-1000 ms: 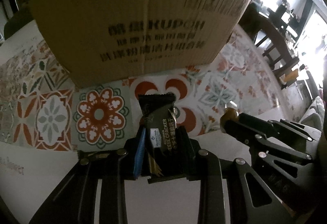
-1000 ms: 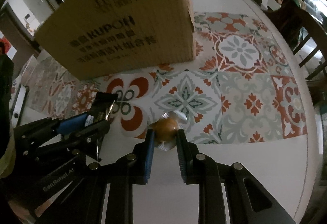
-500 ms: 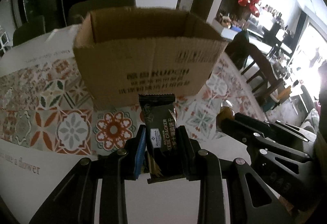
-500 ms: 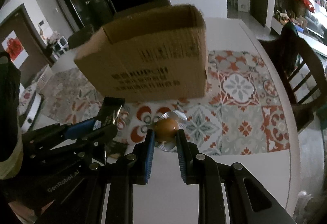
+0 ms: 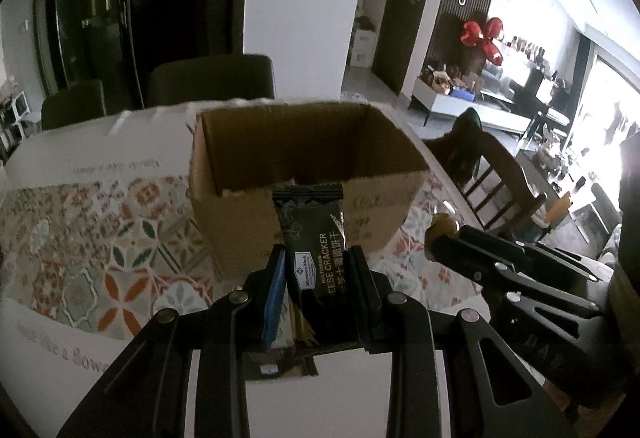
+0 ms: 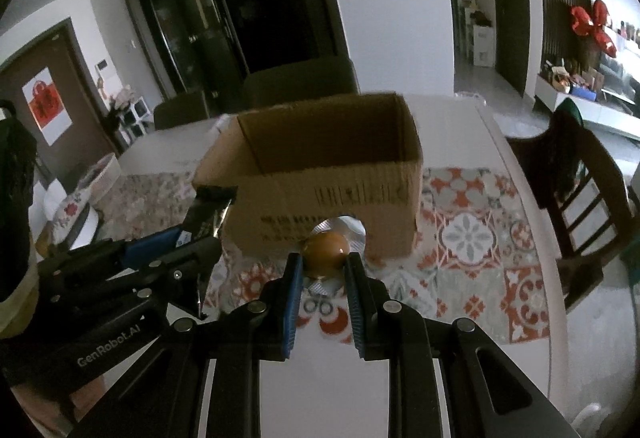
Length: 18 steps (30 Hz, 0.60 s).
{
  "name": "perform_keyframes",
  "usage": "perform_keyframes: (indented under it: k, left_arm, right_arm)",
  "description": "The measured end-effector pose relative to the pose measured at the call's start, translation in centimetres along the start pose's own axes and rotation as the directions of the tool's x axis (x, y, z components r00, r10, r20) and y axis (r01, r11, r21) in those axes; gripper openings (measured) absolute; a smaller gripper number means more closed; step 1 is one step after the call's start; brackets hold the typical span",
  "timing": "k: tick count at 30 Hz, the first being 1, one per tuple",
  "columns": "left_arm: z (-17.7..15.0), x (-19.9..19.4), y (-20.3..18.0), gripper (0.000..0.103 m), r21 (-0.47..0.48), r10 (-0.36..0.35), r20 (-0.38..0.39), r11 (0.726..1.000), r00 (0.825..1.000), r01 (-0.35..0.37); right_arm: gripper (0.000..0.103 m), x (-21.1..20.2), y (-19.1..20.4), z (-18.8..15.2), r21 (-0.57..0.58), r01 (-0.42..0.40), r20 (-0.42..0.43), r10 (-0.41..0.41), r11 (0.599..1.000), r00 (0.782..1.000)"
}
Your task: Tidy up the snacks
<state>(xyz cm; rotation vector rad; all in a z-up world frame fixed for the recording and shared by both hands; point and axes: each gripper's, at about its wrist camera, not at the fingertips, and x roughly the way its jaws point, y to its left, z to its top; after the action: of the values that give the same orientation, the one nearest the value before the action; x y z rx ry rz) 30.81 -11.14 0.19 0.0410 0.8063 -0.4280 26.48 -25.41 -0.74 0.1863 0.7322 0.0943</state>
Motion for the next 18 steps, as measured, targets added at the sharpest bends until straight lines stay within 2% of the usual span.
perform_keyframes:
  k: [11,18]
  left_arm:
    - [3.9,-0.4,0.9,0.030,0.015,0.034,0.088,0.999,0.996,-0.036]
    - [6.3,1.1,1.9,0.030,0.010,0.041,0.085,0.999,0.996,-0.042]
  right_arm:
    - [0.023,0.4,0.0,4.2,-0.021,-0.002,0.086,0.003,1.000,0.996]
    - [0.023,2.1,0.0,6.5,-0.037,0.001,0.100,0.003,0.999,0.995]
